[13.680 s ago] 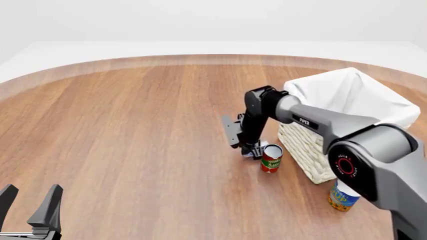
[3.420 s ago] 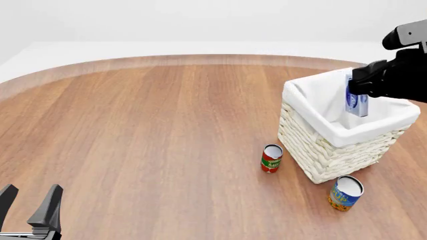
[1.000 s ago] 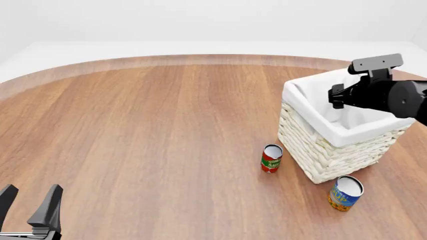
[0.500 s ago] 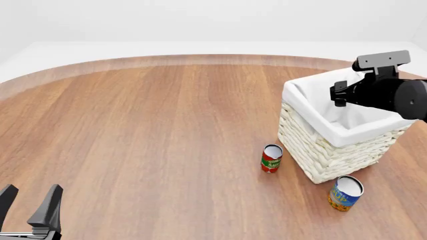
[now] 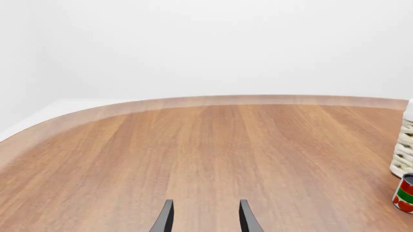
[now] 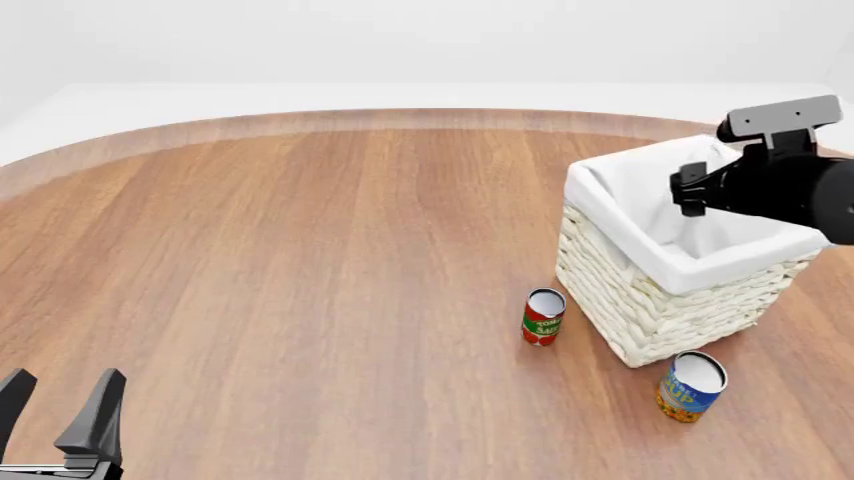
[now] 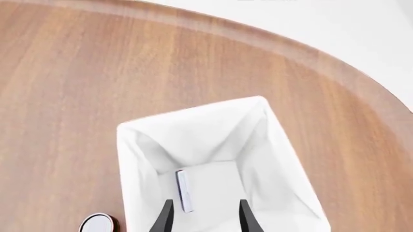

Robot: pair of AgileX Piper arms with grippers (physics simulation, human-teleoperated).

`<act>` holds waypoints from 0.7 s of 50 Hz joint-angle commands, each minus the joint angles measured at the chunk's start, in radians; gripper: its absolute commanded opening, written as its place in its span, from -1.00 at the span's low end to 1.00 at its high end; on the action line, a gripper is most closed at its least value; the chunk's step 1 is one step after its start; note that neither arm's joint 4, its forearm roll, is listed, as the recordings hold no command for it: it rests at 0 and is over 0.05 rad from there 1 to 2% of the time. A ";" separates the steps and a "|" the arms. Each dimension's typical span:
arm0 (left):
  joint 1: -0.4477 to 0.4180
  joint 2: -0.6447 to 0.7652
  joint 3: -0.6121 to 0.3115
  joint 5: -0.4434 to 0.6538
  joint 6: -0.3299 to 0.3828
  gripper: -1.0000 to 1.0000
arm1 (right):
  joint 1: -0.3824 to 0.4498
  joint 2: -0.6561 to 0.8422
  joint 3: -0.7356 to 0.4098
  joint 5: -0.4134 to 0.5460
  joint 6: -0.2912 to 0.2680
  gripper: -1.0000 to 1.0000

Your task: Pick up the alphabet soup and the cream cheese box, and put them in the basket.

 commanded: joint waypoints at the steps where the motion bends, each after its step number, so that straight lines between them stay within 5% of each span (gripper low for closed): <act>1: 0.000 0.000 0.000 0.000 0.000 1.00 | -0.013 -0.050 0.019 0.025 -0.039 1.00; 35: 0.000 0.000 0.000 0.000 0.000 1.00 | 0.038 -0.327 0.107 0.139 0.019 1.00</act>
